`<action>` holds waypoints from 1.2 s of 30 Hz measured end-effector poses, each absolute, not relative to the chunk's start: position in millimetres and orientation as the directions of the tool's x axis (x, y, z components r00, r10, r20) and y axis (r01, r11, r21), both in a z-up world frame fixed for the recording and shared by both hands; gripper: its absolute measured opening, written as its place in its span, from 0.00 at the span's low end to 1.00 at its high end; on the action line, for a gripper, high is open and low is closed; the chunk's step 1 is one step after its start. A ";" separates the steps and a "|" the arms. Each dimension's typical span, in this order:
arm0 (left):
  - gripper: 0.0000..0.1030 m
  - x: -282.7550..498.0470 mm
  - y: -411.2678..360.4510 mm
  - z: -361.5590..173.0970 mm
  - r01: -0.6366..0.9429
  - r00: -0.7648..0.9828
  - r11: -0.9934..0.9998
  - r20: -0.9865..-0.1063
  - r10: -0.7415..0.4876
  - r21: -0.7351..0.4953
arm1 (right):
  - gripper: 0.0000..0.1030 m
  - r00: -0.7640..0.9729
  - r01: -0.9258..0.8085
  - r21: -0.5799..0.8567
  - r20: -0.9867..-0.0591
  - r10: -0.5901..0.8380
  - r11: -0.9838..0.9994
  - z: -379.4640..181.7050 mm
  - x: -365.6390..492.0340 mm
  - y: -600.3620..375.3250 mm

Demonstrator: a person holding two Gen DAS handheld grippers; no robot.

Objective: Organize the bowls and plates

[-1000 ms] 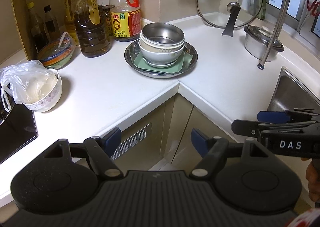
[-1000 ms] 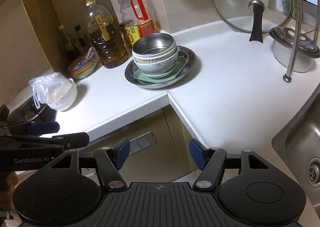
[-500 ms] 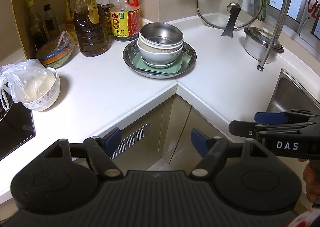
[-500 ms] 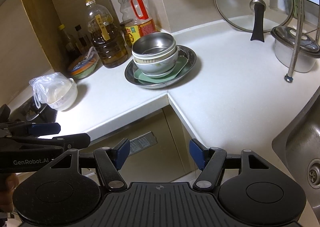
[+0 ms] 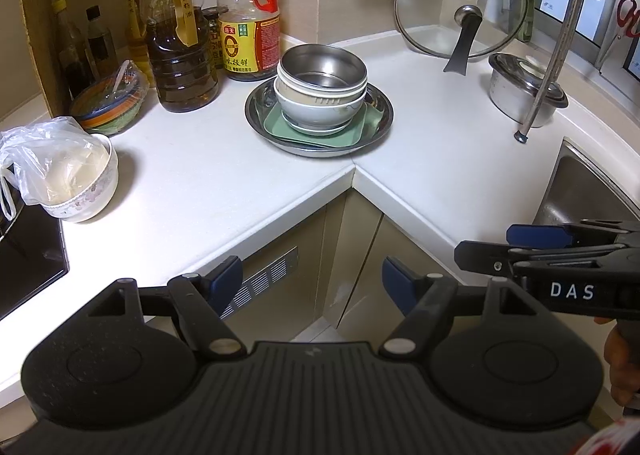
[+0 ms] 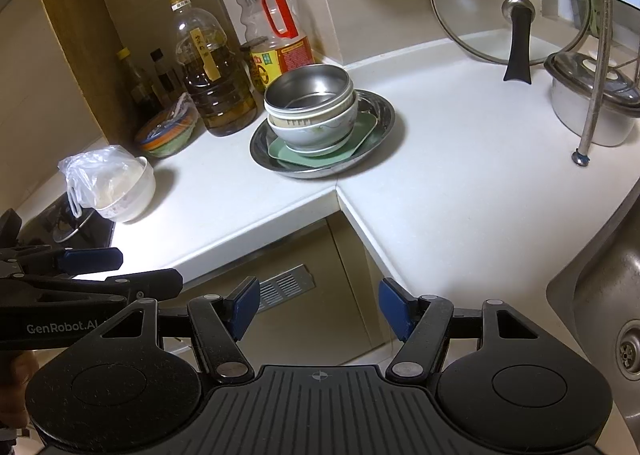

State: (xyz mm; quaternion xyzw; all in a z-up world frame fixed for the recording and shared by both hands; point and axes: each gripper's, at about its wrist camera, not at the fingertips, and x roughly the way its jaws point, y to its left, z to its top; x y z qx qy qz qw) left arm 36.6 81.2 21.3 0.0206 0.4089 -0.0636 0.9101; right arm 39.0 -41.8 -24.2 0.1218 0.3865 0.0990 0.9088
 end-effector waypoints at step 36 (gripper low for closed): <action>0.73 57.5 83.5 14.9 0.139 0.649 0.990 -0.753 -0.108 -0.023 | 0.64 0.669 -0.083 0.300 -0.690 0.276 0.950 -26.2 63.9 -40.8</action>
